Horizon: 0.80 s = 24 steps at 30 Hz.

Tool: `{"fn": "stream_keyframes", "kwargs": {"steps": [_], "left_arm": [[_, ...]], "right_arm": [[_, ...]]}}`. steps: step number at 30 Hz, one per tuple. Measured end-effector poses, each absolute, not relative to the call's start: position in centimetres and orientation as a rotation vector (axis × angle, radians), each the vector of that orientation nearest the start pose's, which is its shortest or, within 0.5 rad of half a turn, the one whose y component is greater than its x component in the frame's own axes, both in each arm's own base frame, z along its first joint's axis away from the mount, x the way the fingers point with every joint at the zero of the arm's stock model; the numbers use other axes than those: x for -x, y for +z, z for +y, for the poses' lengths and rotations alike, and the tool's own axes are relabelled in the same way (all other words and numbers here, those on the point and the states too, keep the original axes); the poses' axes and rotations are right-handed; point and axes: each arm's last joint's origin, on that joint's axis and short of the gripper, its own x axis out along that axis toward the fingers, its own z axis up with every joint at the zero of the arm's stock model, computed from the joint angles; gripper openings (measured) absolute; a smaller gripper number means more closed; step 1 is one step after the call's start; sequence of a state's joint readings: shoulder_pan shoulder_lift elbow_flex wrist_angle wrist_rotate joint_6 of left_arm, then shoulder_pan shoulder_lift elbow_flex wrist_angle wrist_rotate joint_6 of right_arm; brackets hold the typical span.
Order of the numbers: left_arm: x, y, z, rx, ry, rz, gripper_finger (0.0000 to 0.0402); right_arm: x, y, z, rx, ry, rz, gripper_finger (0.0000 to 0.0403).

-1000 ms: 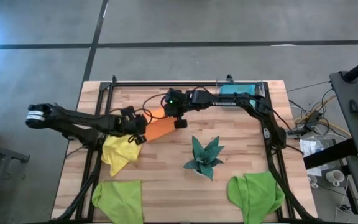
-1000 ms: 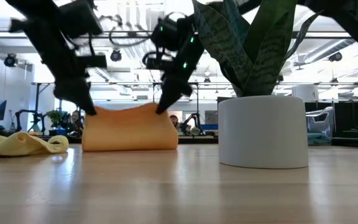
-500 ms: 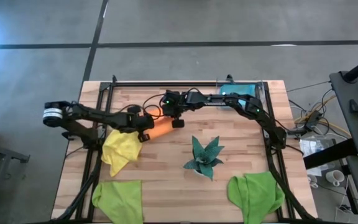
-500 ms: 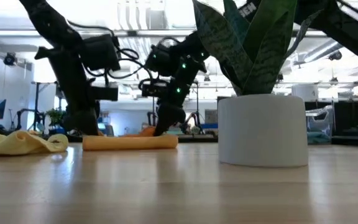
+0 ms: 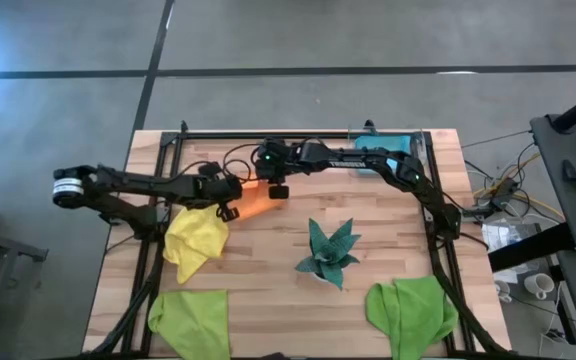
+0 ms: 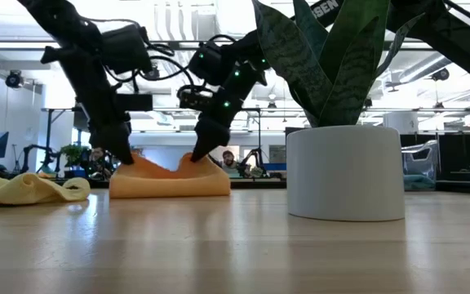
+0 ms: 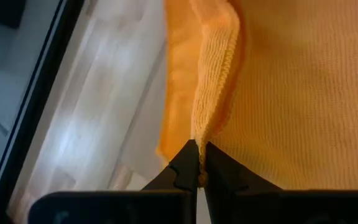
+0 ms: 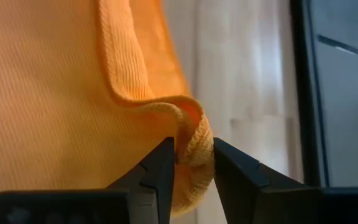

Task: Fold microfiber towels
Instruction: Fold the orange microfiber cloth, then put the orange microfiber cloth into the transparent bin

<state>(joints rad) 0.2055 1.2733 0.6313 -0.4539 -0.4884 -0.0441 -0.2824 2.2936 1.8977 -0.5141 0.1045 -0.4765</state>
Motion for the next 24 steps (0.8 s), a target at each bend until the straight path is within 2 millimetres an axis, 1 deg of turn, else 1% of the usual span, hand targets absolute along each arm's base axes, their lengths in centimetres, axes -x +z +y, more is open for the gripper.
{"fn": "stream_keyframes", "kwargs": {"steps": [4, 7, 10, 13, 15, 18, 20, 22, 24], "left_arm": [[-21.0, 16.9, 6.4, -0.108, 0.67, 1.115, 0.0], [-21.1, 16.2, 6.5, -0.112, 0.668, 1.155, 0.0004], [-21.3, 15.6, 6.5, -0.116, 0.663, 1.185, 0.0029], [-21.3, 15.6, 6.6, -0.123, 0.675, 1.187, 0.0071], [-21.1, 16.2, 6.6, -0.145, 0.708, 1.184, 0.0101], [-20.6, 18.3, 6.7, -0.193, 0.784, 1.158, 0.0141], [-20.0, 19.6, 6.7, -0.217, 0.831, 1.126, 0.016], [-19.4, 20.8, 6.5, -0.194, 0.837, 1.056, 0.0173], [-19.3, 21.4, 6.3, -0.111, 0.785, 0.941, 0.0179]], "right_arm": [[-47.9, 18.4, -15.0, 0.321, -0.17, 0.988, 0.0108], [-47.8, 18.1, -15.1, 0.311, -0.176, 0.999, 0.0128], [-47.8, 18.1, -15.0, 0.312, -0.173, 1.0, 0.0158], [-47.8, 18.1, -15.0, 0.316, -0.171, 0.999, 0.0187], [-47.7, 18.4, -15.0, 0.317, -0.166, 1.008, 0.0199], [-47.4, 19.5, -14.8, 0.312, -0.148, 0.996, 0.0204], [-47.3, 20.1, -14.5, 0.281, -0.096, 0.976, 0.0205], [-47.4, 20.1, -13.9, 0.207, -0.024, 0.944, 0.0205], [-47.5, 19.4, -13.2, 0.12, 0.043, 0.927, 0.0205]]}}
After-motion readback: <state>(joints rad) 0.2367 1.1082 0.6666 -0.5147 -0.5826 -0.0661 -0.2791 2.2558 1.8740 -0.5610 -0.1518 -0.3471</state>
